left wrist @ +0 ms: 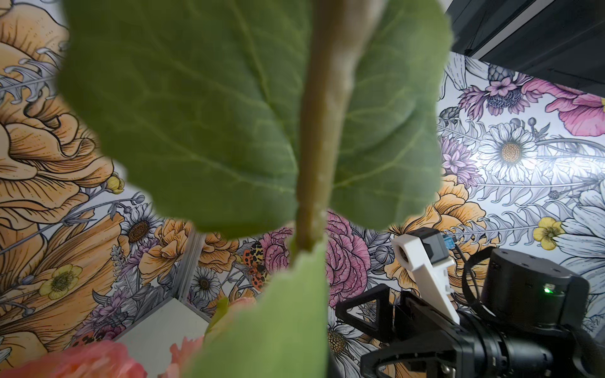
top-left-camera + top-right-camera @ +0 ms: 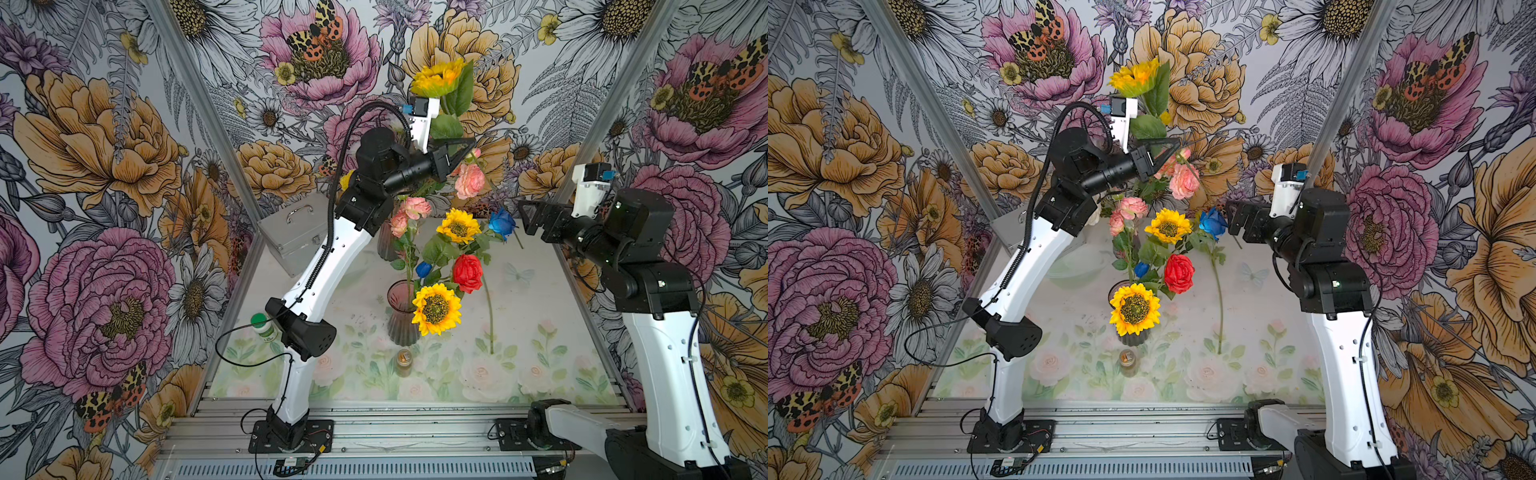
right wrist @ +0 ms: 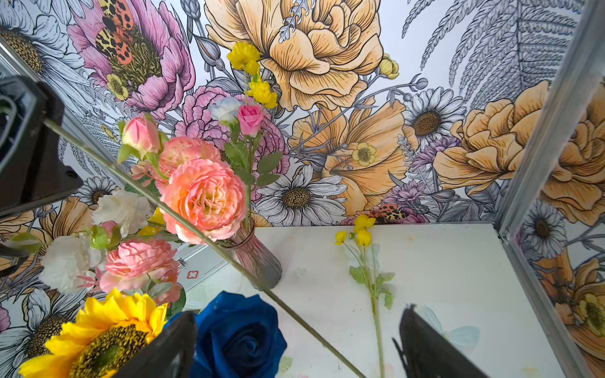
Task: Pick out yellow flowers from the vase
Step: Place the flower at the center of the board.
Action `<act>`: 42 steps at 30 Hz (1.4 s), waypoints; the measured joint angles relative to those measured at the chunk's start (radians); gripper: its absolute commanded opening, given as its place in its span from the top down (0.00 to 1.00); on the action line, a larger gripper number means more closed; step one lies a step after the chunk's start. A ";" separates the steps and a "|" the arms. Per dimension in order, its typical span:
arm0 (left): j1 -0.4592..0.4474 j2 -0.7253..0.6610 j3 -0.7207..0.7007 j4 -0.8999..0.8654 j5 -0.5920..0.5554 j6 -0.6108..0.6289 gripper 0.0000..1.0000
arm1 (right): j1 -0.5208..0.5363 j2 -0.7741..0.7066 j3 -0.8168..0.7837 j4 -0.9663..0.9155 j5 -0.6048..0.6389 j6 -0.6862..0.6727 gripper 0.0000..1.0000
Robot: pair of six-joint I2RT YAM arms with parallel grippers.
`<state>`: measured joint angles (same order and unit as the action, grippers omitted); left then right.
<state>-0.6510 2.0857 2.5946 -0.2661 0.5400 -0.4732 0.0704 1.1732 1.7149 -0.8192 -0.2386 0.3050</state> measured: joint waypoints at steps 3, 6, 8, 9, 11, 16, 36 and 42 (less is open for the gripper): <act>-0.026 0.010 0.005 -0.016 0.000 0.006 1.00 | 0.003 0.040 0.011 0.000 -0.033 -0.008 0.07; -0.047 0.010 0.009 -0.021 0.000 0.013 1.00 | 0.021 0.073 0.027 -0.002 -0.050 -0.017 0.09; -0.058 0.010 0.011 -0.022 0.000 0.019 1.00 | 0.034 0.088 0.042 -0.003 -0.060 -0.023 0.10; -0.061 0.010 0.011 -0.023 0.000 0.023 1.00 | 0.039 0.093 0.050 -0.004 -0.065 -0.027 0.11; -0.068 0.010 0.011 -0.027 0.000 0.029 1.00 | 0.050 0.099 0.064 -0.004 -0.074 -0.037 0.14; -0.082 0.010 0.011 -0.032 0.000 0.039 1.00 | 0.069 0.116 0.103 -0.002 -0.081 -0.056 0.30; -0.111 0.017 0.010 -0.042 -0.026 0.087 0.75 | 0.122 0.138 0.107 -0.037 -0.111 -0.108 1.00; -0.124 0.017 0.010 -0.051 -0.019 0.105 0.13 | 0.106 0.130 0.106 -0.023 -0.058 -0.097 1.00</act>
<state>-0.7753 2.1029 2.6049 -0.3176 0.5209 -0.3687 0.1768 1.3037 1.8206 -0.8421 -0.2962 0.2085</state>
